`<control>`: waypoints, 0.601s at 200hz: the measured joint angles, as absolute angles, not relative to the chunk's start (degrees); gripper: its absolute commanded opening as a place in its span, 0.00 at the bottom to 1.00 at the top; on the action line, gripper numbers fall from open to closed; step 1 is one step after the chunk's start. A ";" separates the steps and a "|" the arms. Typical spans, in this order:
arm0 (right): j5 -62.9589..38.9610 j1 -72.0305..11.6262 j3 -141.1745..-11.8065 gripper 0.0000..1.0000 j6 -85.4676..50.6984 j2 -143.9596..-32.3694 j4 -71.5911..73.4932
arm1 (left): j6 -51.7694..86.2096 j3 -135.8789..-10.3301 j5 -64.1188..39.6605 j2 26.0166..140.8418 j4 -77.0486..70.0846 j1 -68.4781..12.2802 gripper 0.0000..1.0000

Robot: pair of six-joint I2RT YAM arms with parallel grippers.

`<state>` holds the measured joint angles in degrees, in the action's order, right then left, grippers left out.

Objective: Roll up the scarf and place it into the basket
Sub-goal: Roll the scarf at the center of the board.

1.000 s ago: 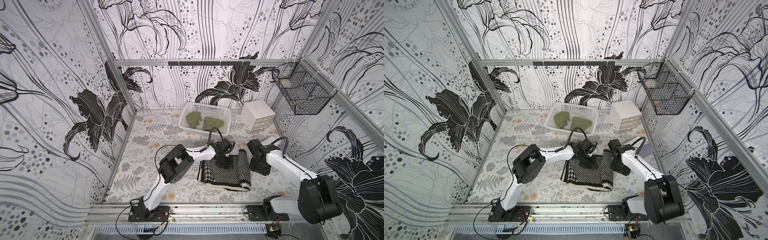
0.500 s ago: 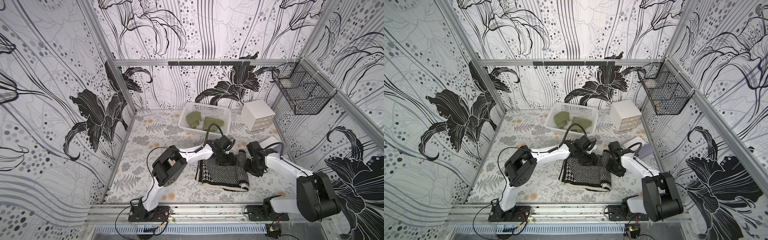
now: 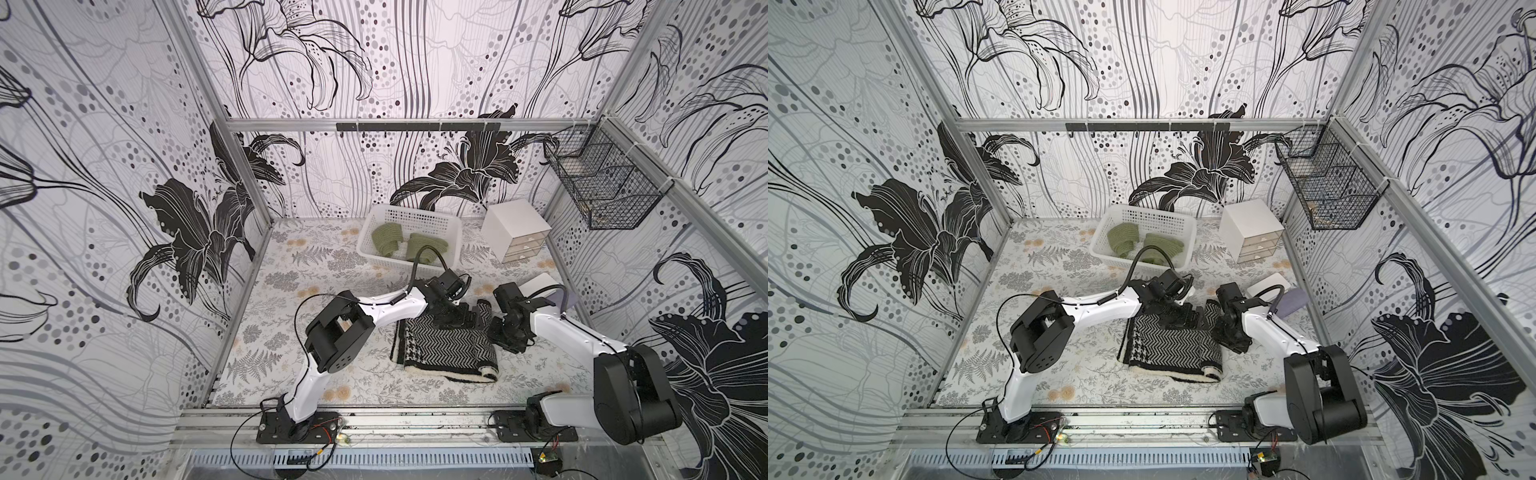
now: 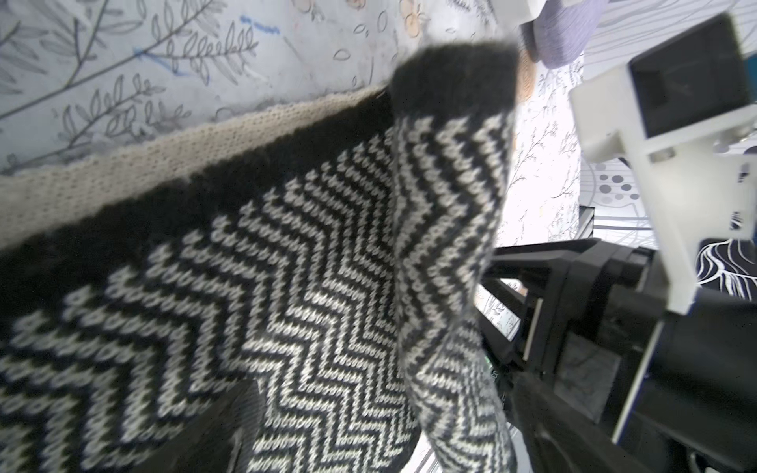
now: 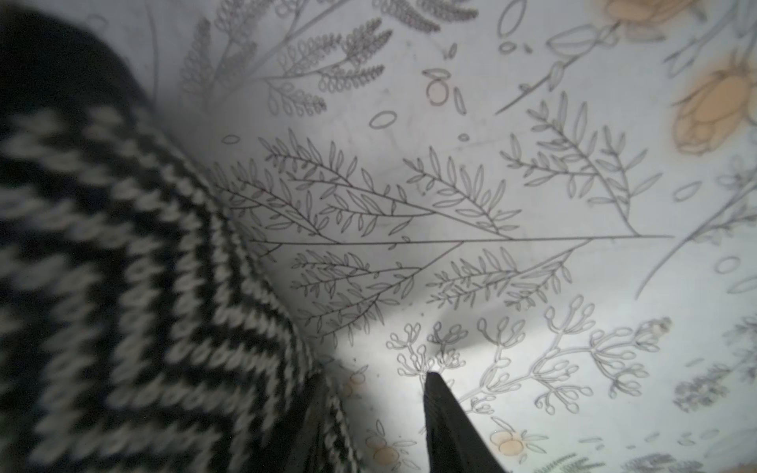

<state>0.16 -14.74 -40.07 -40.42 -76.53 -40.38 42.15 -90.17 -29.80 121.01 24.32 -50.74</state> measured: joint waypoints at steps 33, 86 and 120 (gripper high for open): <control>0.14 -14.74 -39.99 0.41 -39.88 -76.16 -40.16 | 43.57 -91.48 -30.17 123.59 22.76 -50.74 0.34; -0.30 -14.74 -39.20 0.41 -39.59 -76.01 -39.16 | 44.77 -91.37 -30.61 124.95 22.24 -50.74 0.00; -0.43 -14.61 -39.07 0.41 -39.59 -75.16 -39.13 | 45.60 -90.70 -31.03 124.95 21.17 -50.74 0.00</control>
<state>-0.43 -14.61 -39.07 -39.59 -75.16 -39.13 45.60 -90.70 -31.03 124.95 21.17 -50.74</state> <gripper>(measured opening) 0.408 0.048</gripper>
